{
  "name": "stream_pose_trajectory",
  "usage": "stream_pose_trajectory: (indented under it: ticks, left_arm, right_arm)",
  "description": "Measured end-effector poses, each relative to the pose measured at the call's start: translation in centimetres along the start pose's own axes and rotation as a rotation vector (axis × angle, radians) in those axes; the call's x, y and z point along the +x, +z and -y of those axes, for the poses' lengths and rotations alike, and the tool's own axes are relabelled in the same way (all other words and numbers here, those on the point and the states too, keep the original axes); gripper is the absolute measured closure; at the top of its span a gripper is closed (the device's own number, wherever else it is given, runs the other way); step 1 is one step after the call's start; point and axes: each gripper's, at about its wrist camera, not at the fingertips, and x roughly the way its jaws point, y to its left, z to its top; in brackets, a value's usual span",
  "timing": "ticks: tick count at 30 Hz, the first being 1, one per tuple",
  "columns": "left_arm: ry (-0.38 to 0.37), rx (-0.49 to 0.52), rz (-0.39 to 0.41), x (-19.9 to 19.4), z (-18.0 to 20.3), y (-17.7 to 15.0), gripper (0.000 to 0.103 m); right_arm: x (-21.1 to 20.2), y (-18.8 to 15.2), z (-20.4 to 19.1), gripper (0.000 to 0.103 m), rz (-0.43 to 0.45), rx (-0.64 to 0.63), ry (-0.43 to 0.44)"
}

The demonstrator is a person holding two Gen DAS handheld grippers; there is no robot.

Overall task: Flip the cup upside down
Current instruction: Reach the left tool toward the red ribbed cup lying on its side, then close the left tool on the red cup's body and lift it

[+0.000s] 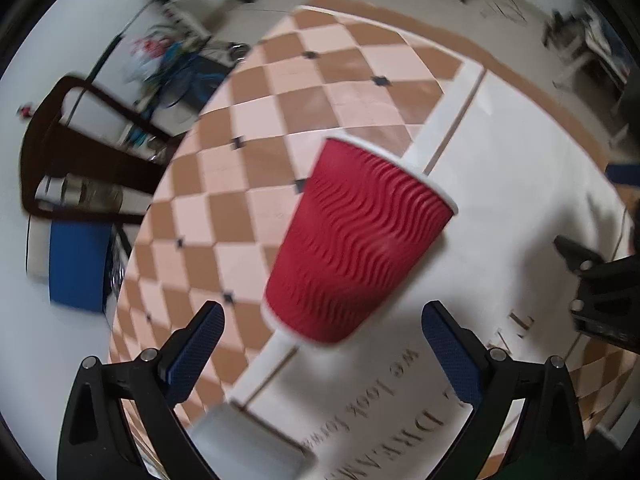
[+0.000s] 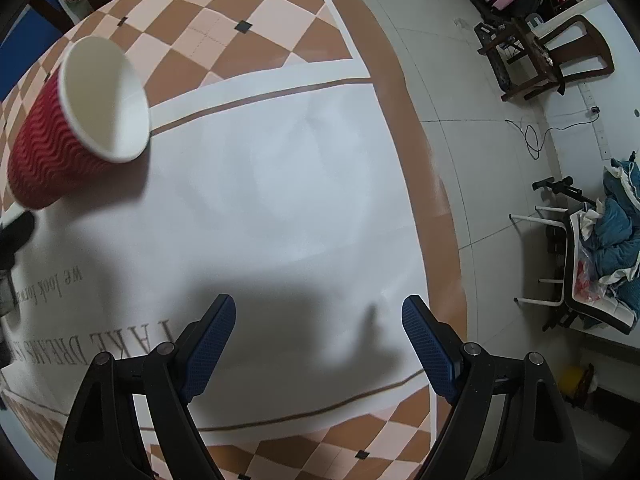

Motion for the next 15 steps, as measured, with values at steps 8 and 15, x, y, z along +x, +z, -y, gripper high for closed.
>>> stream_pose_trajectory:
  ticks: [8,15]
  left_arm:
    - [0.018,0.053,0.020,2.0,0.6,2.0,0.031]
    - [-0.049,-0.084,0.037,0.2,-0.2,1.2,0.032]
  right_arm:
    - [1.0,0.8,1.7,0.016,-0.017,0.005,-0.008]
    - [0.6,-0.2,3.5,0.016,-0.020,0.032,-0.002]
